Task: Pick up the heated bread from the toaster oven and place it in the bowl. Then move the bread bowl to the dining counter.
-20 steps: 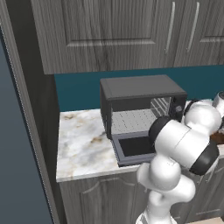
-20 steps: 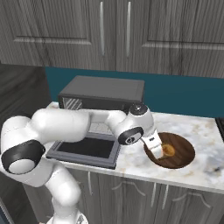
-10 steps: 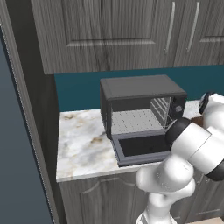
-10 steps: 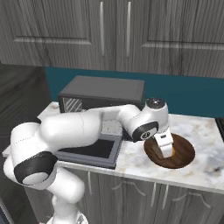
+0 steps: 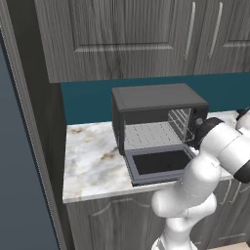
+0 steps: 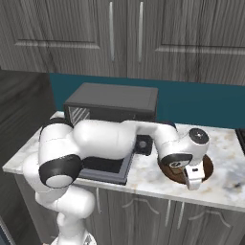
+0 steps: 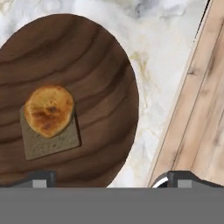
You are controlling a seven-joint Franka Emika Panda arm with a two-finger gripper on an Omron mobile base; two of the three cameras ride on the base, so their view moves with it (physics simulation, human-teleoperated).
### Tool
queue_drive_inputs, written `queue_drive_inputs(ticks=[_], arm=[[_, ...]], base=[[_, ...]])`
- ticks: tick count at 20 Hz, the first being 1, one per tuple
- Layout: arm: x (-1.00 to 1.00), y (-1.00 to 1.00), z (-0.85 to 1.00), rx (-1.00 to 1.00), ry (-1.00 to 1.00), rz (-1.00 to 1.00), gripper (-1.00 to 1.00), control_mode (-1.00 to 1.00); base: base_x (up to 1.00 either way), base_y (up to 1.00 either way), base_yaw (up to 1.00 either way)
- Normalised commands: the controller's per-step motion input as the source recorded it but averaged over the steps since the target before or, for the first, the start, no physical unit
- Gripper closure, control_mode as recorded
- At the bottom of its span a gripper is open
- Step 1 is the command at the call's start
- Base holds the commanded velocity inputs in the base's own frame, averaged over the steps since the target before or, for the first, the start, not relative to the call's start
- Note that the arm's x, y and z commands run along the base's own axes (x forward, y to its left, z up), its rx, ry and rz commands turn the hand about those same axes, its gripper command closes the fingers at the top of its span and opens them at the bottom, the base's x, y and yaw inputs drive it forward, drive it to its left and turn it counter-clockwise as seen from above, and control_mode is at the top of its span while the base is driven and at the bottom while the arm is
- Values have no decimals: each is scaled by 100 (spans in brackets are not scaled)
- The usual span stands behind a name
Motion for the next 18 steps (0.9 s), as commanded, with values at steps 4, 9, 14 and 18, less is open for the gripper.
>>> queue_drive_inputs(ticks=[4,9,14,18], arm=[[8,-16,-35,17,0,0,-100,-100],[16,-17,-32,3,0,0,-100,-100],[14,-3,-41,0,0,0,-100,-100],[19,0,-33,0,0,0,-100,-100]], base=[[0,0,0],[0,0,0],[0,0,0],[0,0,0]])
